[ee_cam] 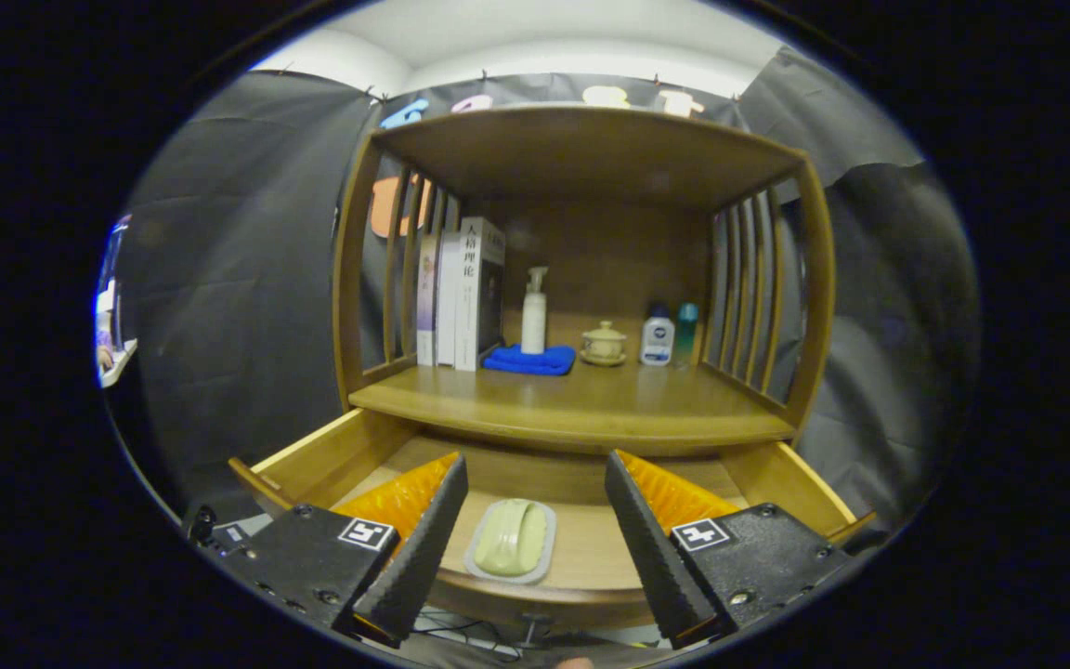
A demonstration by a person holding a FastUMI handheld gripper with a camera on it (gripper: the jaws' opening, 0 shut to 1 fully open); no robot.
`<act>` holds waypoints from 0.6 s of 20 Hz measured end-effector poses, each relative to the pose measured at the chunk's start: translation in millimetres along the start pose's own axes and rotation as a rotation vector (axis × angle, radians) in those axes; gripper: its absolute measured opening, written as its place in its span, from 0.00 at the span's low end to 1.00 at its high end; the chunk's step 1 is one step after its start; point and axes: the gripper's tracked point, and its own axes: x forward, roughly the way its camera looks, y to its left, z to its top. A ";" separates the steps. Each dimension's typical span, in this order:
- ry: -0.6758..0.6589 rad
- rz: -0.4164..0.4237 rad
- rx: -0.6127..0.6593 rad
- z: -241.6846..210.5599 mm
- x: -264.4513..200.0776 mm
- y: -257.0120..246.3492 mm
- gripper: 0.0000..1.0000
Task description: Pull open the drawer, take out the items inside it, and place them on the countertop above the cabinet.
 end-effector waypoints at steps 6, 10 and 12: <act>0.292 0.017 0.055 -22.8 43.2 5.4 0.94; 0.469 0.049 0.071 -43.4 62.9 16.7 0.94; 0.546 0.052 0.065 -57.8 71.4 19.4 0.94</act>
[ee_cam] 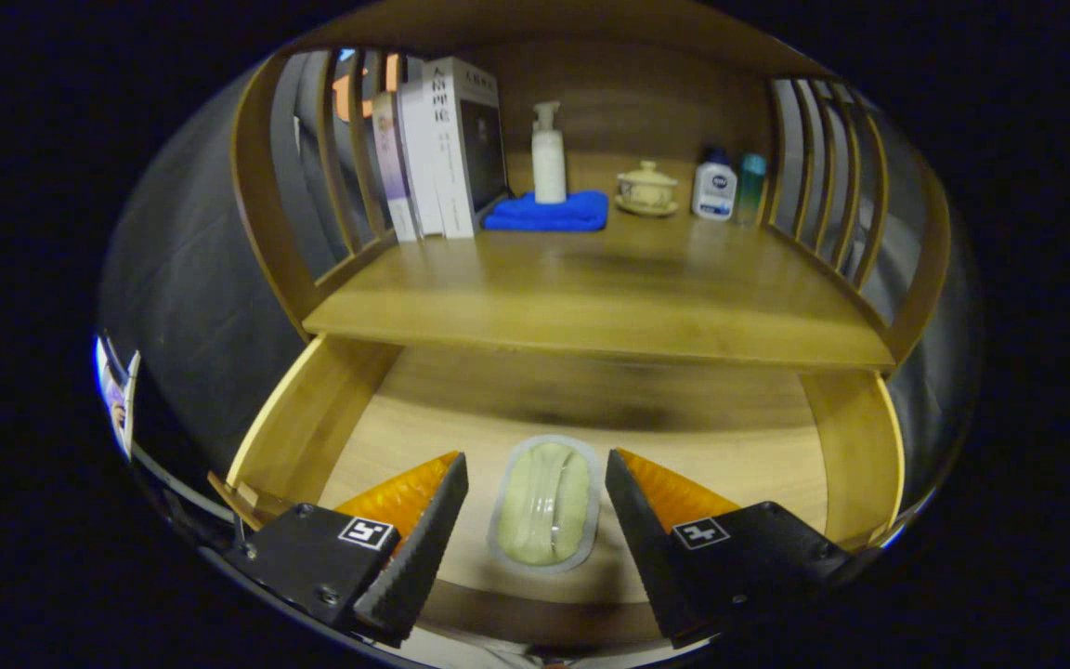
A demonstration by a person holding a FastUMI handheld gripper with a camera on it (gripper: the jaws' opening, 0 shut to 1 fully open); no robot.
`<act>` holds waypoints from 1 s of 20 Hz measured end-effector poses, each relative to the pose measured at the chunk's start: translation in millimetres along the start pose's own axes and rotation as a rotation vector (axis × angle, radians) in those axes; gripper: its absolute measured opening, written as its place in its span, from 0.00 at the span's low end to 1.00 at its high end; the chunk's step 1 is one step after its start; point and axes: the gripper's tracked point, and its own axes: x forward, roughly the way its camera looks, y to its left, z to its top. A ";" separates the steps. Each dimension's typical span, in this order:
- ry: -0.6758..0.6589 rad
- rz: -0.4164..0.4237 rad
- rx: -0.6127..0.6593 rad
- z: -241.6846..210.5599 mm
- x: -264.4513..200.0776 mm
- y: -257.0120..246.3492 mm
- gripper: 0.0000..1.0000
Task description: Pull open the drawer, take out the items inside it, and place them on the countertop above the cabinet.
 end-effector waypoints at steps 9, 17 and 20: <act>0.144 -0.023 -0.020 -29.1 27.0 -1.1 0.81; 0.113 -0.030 -0.010 -24.8 29.9 -6.3 0.20; 0.072 -0.001 -0.037 -17.0 26.9 -4.2 0.16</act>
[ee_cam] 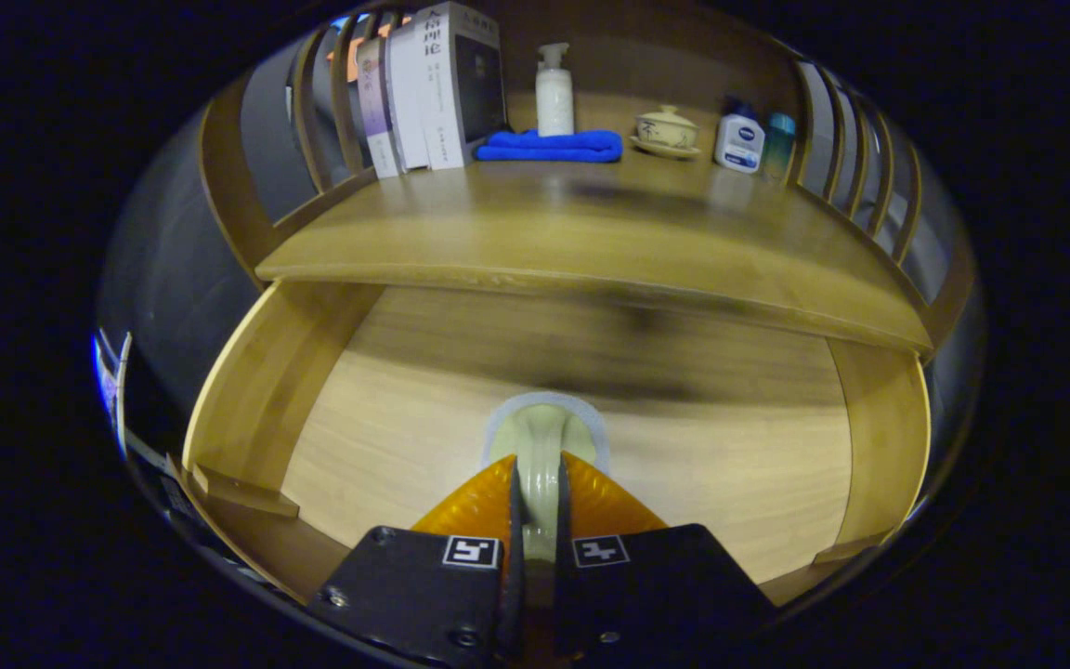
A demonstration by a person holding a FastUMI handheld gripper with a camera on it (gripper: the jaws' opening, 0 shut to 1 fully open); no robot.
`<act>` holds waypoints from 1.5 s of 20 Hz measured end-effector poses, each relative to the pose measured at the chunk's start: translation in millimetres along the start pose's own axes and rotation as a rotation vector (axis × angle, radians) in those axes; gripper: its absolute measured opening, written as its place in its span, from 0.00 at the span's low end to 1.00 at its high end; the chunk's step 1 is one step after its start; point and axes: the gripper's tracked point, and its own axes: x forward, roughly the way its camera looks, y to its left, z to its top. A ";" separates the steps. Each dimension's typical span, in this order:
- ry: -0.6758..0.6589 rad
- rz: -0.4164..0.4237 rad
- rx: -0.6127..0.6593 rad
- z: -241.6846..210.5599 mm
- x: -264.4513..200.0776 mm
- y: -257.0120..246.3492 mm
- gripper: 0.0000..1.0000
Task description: Pull open the drawer, take out the items inside it, and place them on the countertop above the cabinet.
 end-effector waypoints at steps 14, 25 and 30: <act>-0.129 -0.002 -0.184 33.5 -69.4 8.7 0.15; -0.210 0.006 -0.090 110.6 -96.7 -19.5 0.15; -0.199 0.003 0.000 139.6 -70.6 -39.2 0.15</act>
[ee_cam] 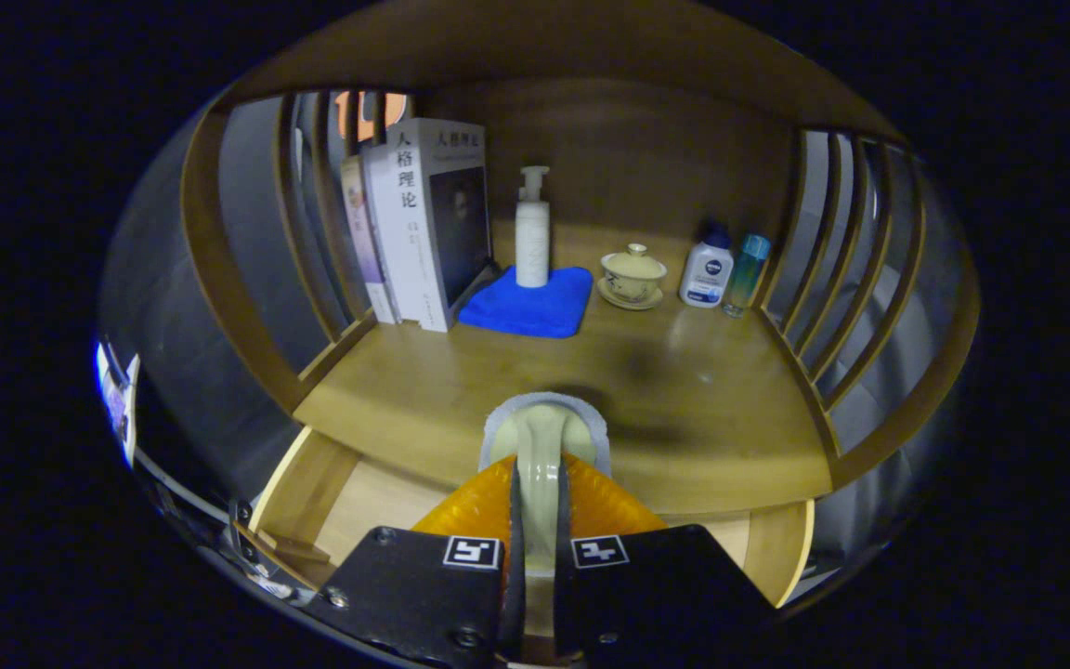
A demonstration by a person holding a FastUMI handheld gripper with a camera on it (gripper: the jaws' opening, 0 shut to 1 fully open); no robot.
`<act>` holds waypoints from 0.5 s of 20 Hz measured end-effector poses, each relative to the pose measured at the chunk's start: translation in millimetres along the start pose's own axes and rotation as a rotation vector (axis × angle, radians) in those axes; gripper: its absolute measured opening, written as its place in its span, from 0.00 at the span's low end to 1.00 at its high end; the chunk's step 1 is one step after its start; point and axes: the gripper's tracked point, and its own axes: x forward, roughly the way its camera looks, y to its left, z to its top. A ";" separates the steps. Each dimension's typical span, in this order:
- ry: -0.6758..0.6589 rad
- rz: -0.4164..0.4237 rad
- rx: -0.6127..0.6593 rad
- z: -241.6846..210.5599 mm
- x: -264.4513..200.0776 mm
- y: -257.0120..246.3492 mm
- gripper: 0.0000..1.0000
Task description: Pull open the drawer, take out the items inside it, and place them on the countertop above the cabinet.
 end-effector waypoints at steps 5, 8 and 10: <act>0.029 -0.013 0.056 23.2 25.2 -11.1 0.15; 0.070 -0.005 0.072 25.2 37.7 -9.6 0.15; 0.068 -0.006 0.084 29.2 41.3 -10.9 0.15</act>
